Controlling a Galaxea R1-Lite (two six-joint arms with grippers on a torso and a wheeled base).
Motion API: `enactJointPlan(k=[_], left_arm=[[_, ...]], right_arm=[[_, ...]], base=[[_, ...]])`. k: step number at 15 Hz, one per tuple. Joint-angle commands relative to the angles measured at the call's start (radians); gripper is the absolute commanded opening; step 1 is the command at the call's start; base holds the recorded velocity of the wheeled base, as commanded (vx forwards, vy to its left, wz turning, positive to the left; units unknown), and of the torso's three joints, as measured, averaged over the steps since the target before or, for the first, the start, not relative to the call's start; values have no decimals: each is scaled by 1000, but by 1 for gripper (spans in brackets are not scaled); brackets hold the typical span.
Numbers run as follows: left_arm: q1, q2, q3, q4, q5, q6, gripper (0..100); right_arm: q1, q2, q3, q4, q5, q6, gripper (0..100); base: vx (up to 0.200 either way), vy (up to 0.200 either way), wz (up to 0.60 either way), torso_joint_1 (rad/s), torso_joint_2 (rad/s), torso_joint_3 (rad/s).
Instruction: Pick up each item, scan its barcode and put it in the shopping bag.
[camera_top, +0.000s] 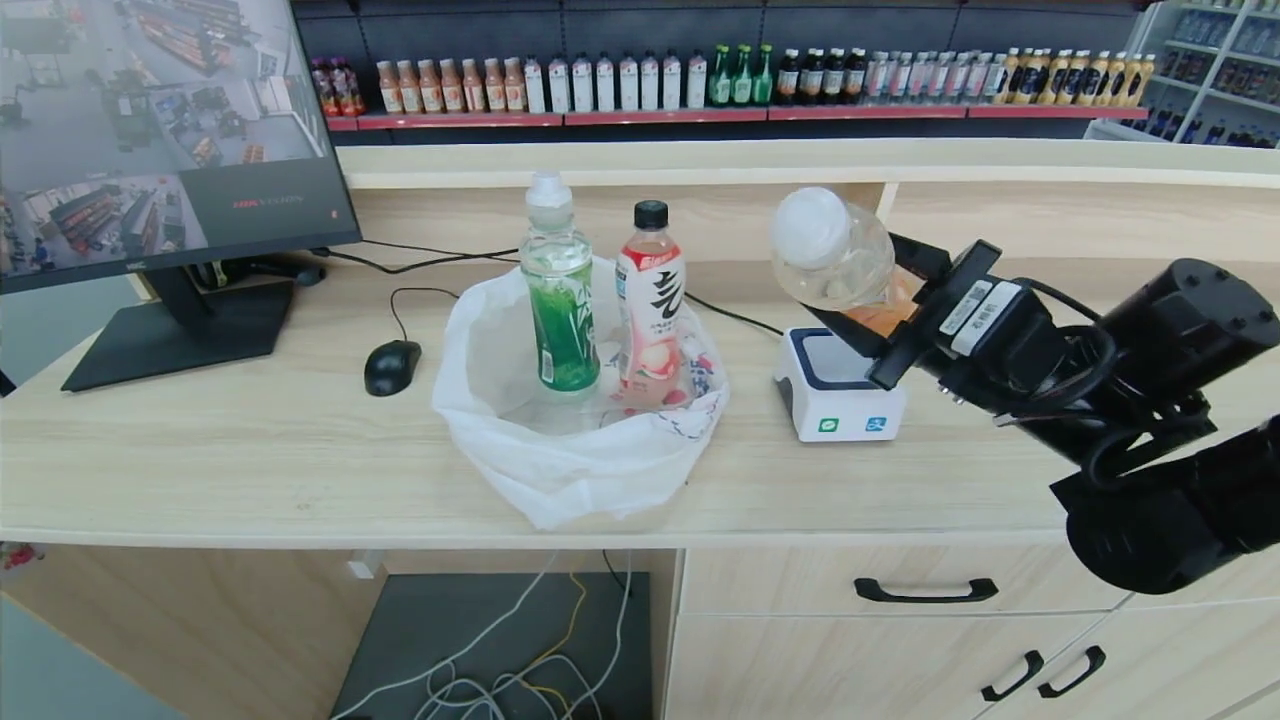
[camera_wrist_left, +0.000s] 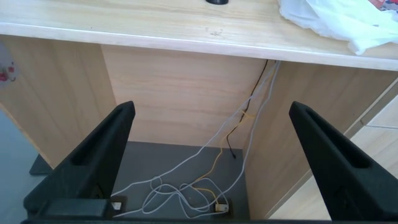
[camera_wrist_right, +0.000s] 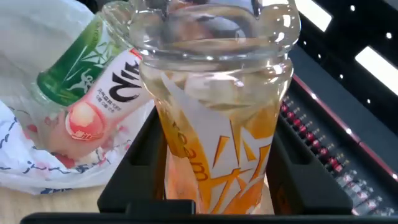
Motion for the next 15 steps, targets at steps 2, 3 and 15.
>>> enactJointPlan(k=[2,3,15], left_arm=[[0,0,-1,0,1,0,100],[0,0,-1,0,1,0,100],[0,0,-1,0,1,0,100]], right_arm=[[-25,87,-92,0,38,-33,0],[-25,110,-117,0,60,-41,0],[-59,172,-189,0,184,-76,0]], base=[[0,0,0,0,0,0],[0,0,0,0,0,0],[0,0,0,0,0,0]])
